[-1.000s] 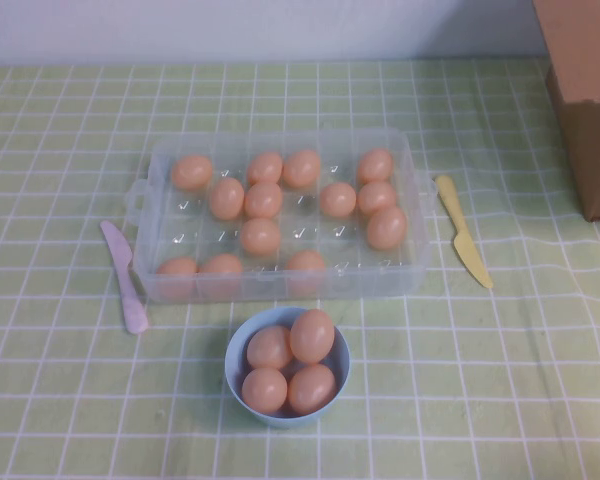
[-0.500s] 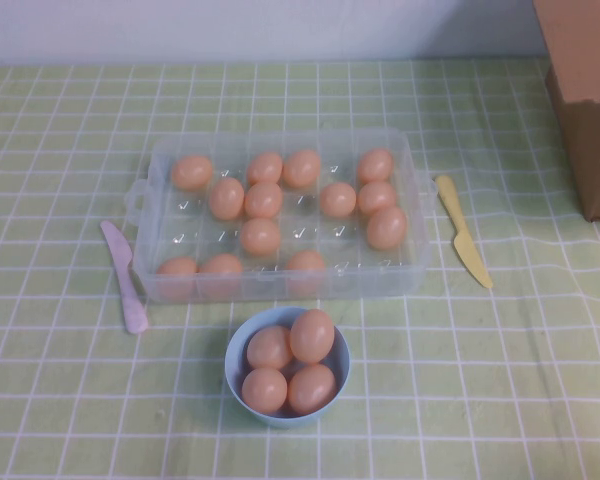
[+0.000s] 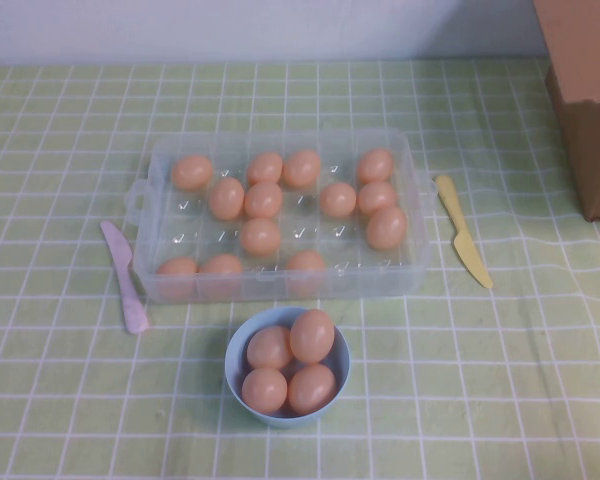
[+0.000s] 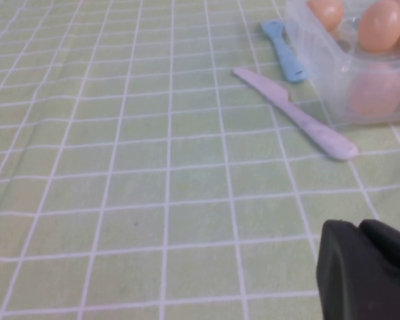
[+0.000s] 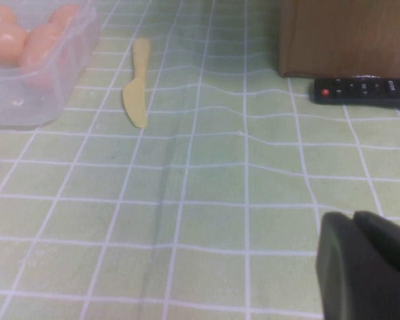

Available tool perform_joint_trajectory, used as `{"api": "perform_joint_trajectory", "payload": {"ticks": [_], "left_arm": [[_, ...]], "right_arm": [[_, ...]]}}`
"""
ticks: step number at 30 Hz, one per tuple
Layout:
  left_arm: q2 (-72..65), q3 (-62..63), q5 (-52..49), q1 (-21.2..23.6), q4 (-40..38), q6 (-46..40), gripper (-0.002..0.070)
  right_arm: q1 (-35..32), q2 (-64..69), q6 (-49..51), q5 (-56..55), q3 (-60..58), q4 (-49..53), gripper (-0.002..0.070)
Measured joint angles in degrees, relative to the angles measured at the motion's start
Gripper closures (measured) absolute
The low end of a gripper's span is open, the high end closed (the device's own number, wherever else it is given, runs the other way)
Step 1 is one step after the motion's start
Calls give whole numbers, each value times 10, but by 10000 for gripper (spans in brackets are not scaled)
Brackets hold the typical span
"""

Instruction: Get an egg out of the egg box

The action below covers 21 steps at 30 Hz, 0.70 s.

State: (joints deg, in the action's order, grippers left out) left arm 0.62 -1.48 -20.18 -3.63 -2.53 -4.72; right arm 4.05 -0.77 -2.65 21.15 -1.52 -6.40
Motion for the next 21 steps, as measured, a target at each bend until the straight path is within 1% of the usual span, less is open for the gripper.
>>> {"api": "perform_joint_trajectory", "payload": {"ticks": [13, 17, 21], "left_arm": [[0, 0, 23, 0, -91, 6, 679], [0, 0, 61, 0, -179, 26, 679], [0, 0, 129, 0, -296, 51, 679]], "right_arm": [[0, 0, 0, 0, 0, 0, 694], [0, 0, 0, 0, 0, 0, 694], [0, 0, 0, 0, 0, 0, 694]]}}
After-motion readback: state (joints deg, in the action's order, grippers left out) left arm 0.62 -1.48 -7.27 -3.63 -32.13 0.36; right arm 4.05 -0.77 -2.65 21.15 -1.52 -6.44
